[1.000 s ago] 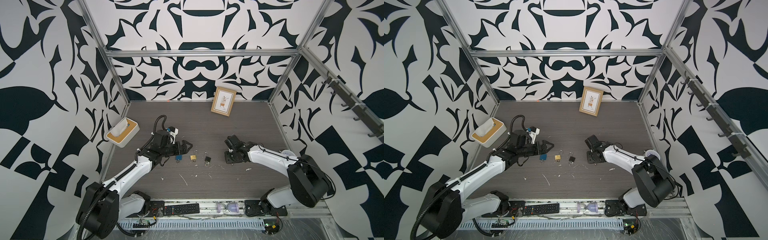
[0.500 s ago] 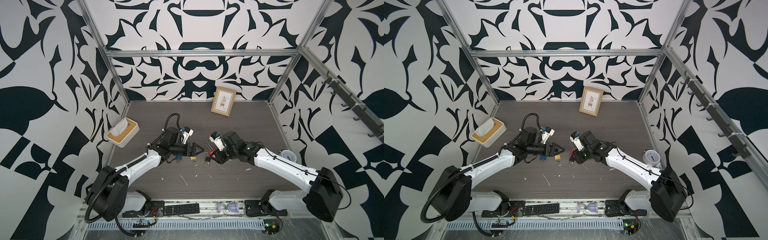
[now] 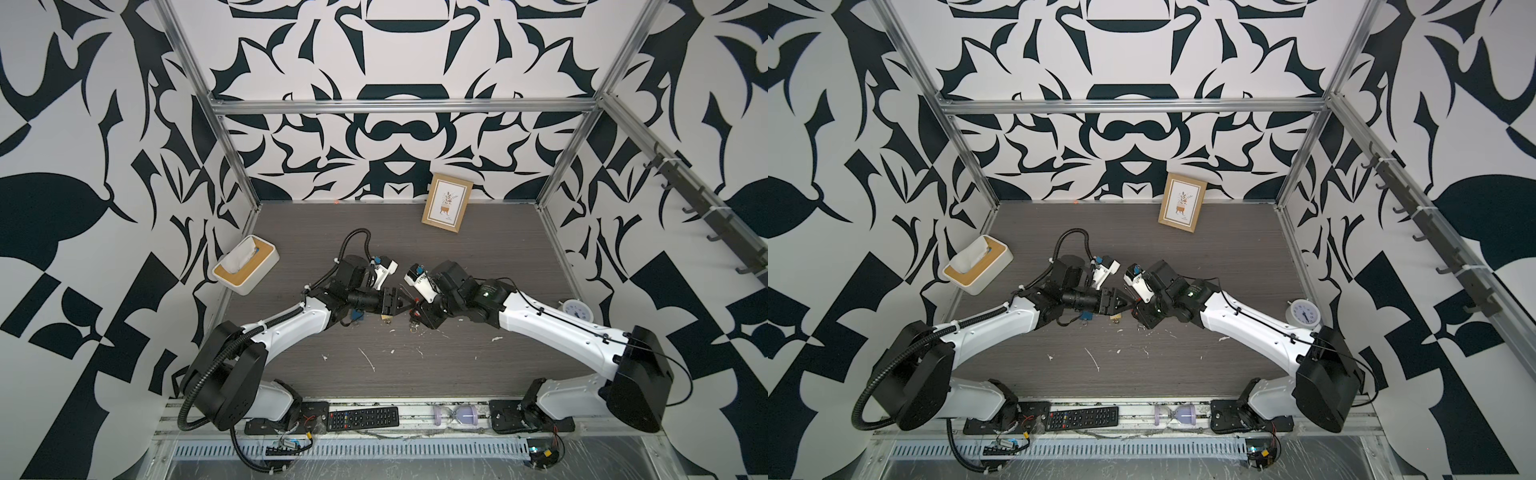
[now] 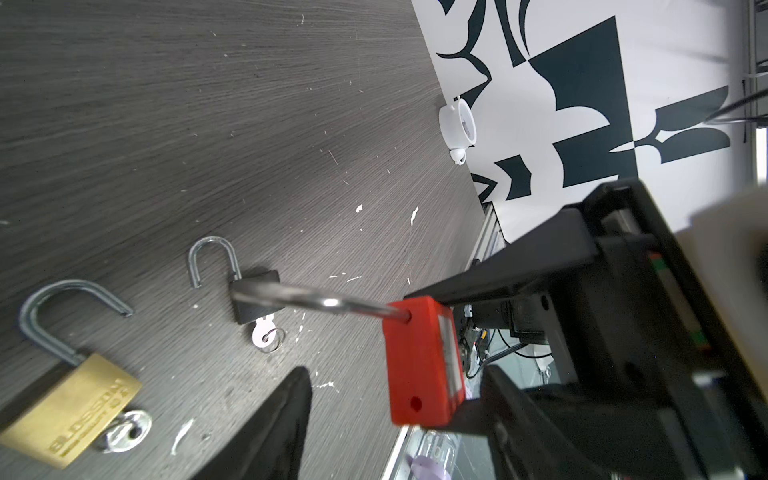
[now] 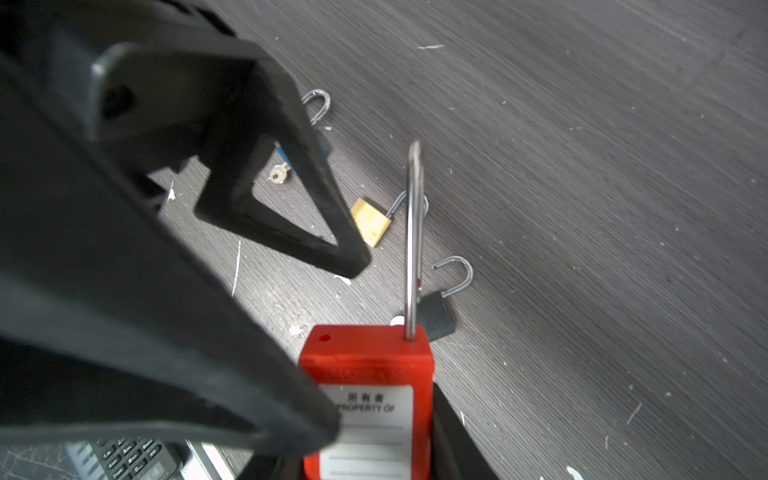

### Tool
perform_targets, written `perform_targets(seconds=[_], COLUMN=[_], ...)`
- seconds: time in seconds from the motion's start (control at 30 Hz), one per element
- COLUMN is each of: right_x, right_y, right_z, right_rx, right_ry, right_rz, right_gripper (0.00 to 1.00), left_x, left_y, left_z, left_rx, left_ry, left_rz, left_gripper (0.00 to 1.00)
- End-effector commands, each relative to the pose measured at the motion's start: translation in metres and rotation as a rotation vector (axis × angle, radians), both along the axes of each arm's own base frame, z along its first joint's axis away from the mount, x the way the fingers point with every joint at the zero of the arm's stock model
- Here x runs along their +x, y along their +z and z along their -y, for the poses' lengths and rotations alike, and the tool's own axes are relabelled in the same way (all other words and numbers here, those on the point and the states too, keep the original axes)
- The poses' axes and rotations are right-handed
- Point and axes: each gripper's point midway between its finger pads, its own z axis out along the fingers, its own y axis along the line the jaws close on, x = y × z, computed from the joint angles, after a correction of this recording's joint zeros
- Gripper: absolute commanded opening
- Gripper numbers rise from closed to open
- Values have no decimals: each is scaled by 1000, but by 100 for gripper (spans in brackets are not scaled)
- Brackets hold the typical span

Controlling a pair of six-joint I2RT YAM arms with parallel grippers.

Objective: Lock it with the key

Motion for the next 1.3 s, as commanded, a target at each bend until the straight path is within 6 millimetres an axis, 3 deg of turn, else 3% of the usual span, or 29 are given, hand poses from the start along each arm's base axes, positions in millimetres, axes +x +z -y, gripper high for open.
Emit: perform_targets(seconds=[0.0, 0.3, 0.47, 0.57, 0.67, 0.77, 0.8, 0.87, 0.9, 1.0, 1.1, 1.27], right_x=[11, 16, 21, 26, 31, 40, 43, 47, 47, 49, 58, 62], right_y=[28, 32, 33, 33, 33, 36, 38, 45, 49, 71, 94, 121], right_z=[-12, -13, -14, -12, -7, -5, -4, -1, 0, 6, 27, 40], right_rx=[39, 14, 14, 2, -5, 18, 28, 53, 76, 217, 411, 743], right_ry=[7, 7, 0, -18, -48, -94, -115, -151, -165, -231, -377, -438], right_rz=[87, 128, 157, 179, 211, 260, 279, 296, 298, 295, 224, 4], right_gripper=[0, 0, 0, 0, 0, 1, 5, 32, 41, 59, 64, 65], left_x=[-2, -6, -8, -6, -2, 14, 19, 29, 34, 49, 63, 79], left_y=[10, 8, 10, 7, 5, 1, 3, 7, 10, 23, 32, 62], left_z=[8, 11, 15, 16, 16, 12, 11, 10, 9, 1, -11, -30], left_rx=[-41, -70, -107, -104, -100, -75, -85, -122, -143, -235, -328, -542], left_ry=[-38, -66, -85, -80, -54, 54, 85, 166, 205, 334, 479, 644], left_rz=[6, -24, -49, -59, -57, -39, -35, -43, -42, -42, -72, -82], left_gripper=[62, 38, 33, 20, 0, 0, 0, 0, 0, 0, 0, 0])
